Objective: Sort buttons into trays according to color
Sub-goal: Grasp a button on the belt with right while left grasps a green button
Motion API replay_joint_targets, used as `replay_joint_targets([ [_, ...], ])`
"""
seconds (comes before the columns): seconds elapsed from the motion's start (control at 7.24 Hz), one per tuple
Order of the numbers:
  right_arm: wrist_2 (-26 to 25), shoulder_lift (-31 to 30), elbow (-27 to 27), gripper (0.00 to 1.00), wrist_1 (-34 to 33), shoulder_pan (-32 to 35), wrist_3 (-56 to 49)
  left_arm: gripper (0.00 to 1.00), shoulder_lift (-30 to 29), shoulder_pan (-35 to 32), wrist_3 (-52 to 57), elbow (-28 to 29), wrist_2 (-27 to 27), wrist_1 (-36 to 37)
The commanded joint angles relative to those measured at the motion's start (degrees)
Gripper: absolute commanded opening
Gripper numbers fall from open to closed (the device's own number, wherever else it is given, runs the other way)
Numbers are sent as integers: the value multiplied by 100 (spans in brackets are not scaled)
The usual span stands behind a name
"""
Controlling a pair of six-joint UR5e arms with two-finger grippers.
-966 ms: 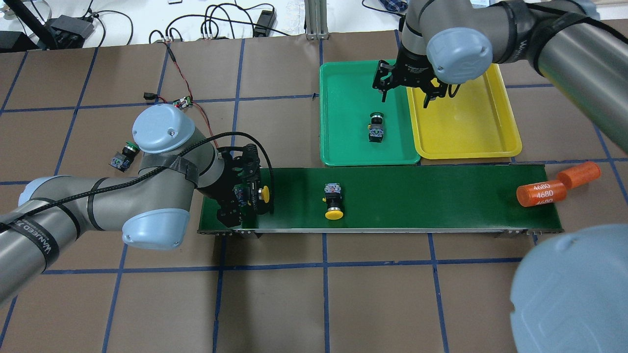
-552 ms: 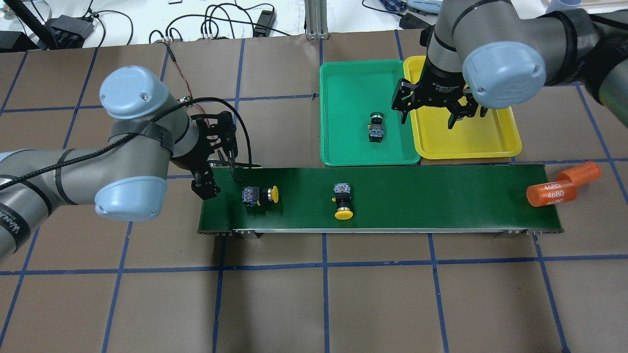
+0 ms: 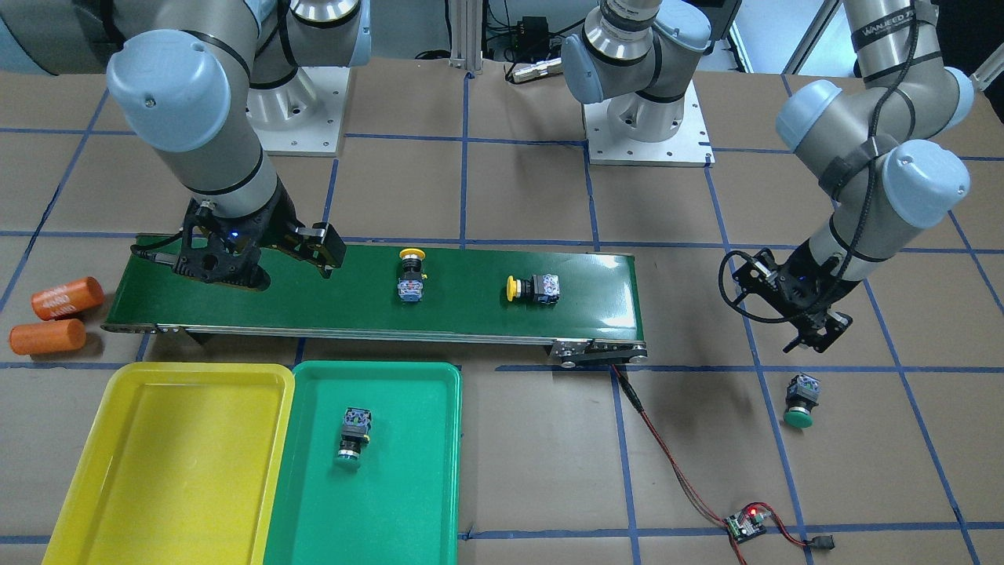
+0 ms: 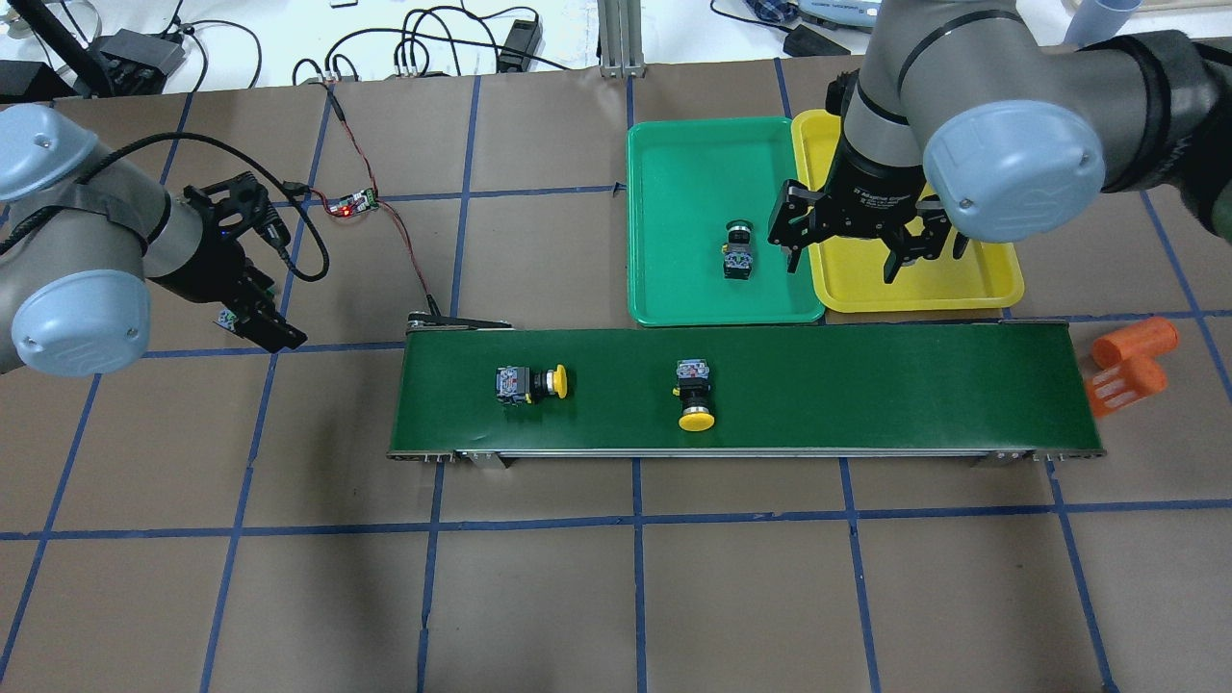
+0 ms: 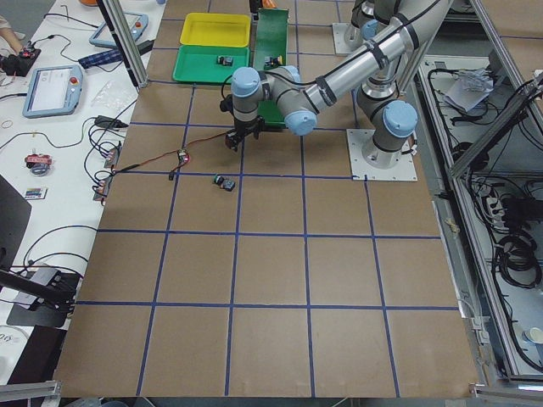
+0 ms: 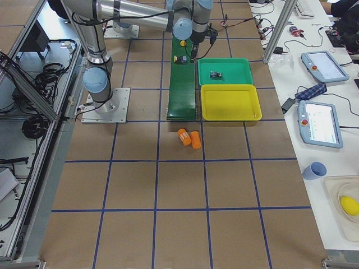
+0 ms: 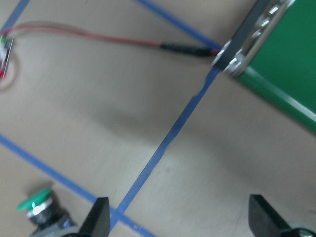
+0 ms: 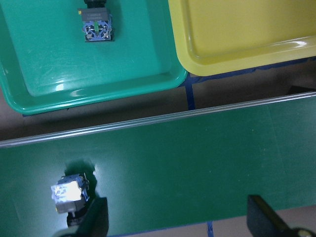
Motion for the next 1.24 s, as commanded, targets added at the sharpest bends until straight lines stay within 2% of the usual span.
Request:
replay_joint_targets([
  [0.0,23,-53,535,100,-533,205,206,100,-536,386,-492,549,199,111],
  [0.14,15,17,555,100,-737,484,521,100,-808,386,-897,937,234,94],
  [0.41,23,297,572,100,-871,689,612,100,-1275,238,-1050,1194,199,190],
  [0.69,41,604,572,100,-950,733,595,100,-1582,-140,-1234,1266,216,732],
  [0.97,67,773,572,100,-959,742,639,100,-1882,-62,-1183,1240,304,727],
  [1.1,41,860,572,94,-898,742,630,100,-1953,77,-1191,1274,522,701],
])
